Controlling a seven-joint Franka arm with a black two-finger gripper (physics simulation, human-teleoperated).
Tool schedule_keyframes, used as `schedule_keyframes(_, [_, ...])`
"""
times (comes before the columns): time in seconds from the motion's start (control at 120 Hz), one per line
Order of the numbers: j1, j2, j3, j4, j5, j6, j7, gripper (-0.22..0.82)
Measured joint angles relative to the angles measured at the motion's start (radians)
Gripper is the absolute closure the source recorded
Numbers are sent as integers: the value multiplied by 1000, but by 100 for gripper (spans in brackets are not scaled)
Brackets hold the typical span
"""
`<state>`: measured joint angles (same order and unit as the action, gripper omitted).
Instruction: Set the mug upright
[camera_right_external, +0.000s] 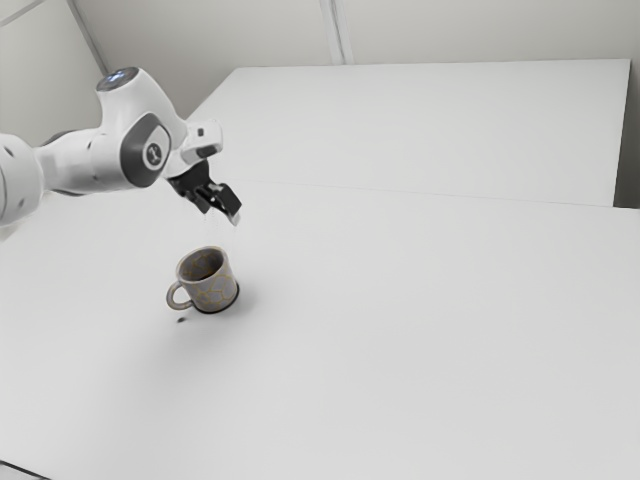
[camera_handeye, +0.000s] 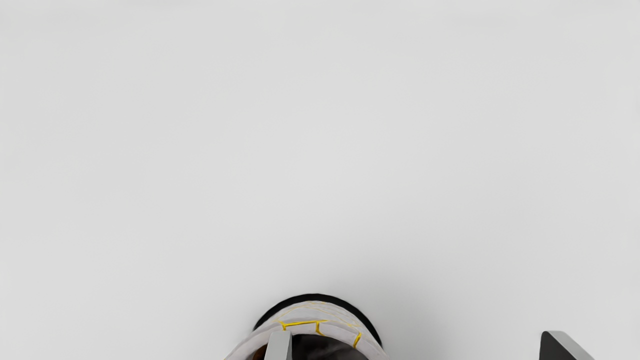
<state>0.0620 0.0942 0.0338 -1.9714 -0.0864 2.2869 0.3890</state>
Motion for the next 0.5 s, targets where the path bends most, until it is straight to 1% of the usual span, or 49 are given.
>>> schedule_keyframes(0.117, [4, 50, 1, 220, -19, -171, -22, 4])
schedule_keyframes(0.208, [-2, 64, 6, 344, -18, -294, -36, 3])
schedule_keyframes(0.375, [-1, 67, 12, 473, 0, -468, -57, 1])
schedule_keyframes(0.5, [-3, 63, 13, 499, 17, -546, -69, 1])
